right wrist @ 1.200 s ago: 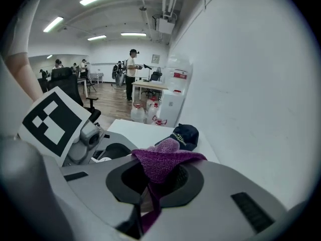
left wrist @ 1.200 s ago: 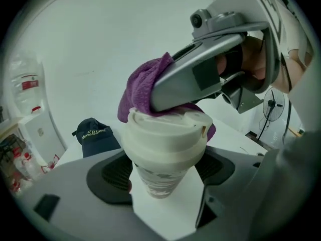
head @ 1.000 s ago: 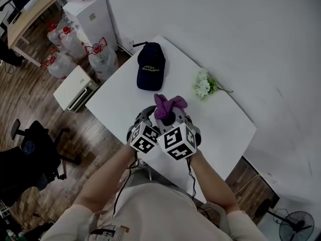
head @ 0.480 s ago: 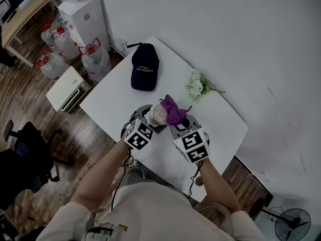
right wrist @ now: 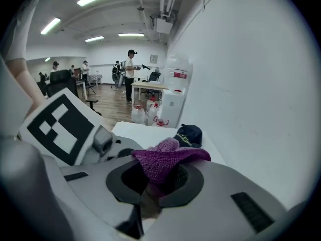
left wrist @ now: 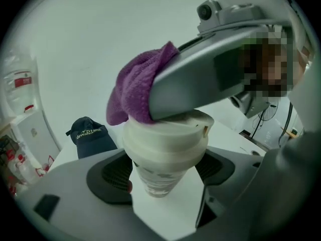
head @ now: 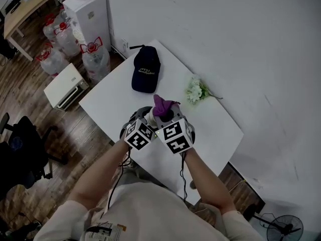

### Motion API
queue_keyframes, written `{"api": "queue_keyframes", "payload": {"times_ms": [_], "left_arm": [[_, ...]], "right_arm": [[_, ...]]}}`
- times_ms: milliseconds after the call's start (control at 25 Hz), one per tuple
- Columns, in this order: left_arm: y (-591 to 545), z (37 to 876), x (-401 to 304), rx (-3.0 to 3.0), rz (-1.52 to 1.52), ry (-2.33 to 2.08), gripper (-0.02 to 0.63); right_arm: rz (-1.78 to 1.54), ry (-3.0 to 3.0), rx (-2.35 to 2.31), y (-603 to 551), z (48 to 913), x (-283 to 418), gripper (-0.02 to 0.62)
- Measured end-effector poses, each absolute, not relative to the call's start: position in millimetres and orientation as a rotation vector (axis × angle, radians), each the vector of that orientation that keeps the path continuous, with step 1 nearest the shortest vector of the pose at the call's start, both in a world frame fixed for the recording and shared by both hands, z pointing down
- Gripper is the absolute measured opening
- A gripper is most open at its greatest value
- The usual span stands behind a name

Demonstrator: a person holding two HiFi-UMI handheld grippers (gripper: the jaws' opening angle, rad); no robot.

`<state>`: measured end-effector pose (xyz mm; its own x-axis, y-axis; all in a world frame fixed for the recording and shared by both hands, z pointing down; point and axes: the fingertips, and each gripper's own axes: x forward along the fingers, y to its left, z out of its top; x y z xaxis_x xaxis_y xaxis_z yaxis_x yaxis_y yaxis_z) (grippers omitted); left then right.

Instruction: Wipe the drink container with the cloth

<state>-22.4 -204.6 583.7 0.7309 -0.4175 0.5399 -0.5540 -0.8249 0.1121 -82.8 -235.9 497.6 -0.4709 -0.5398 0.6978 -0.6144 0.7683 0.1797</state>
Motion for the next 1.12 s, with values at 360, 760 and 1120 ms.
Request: {"api": "queue_keyframes", "payload": {"times_ms": [360, 760, 1120], "left_arm": [[-201.6, 584.3, -24.0, 2.666, 0.693, -0.767, 0.400], [-204.1, 584.3, -24.9, 2.633, 0.684, -0.750, 0.399], [-200.4, 585.2, -23.1, 2.648, 0.727, -0.725, 0.399]], "right_arm": [[0.225, -2.254, 0.730, -171.2, 495.8, -73.3, 0.058], [0.284, -2.148, 0.921, -197.0, 512.9, -9.8, 0.060], [0.243, -2.154, 1.047, -231.2, 501.0, -17.4, 0.060]]}}
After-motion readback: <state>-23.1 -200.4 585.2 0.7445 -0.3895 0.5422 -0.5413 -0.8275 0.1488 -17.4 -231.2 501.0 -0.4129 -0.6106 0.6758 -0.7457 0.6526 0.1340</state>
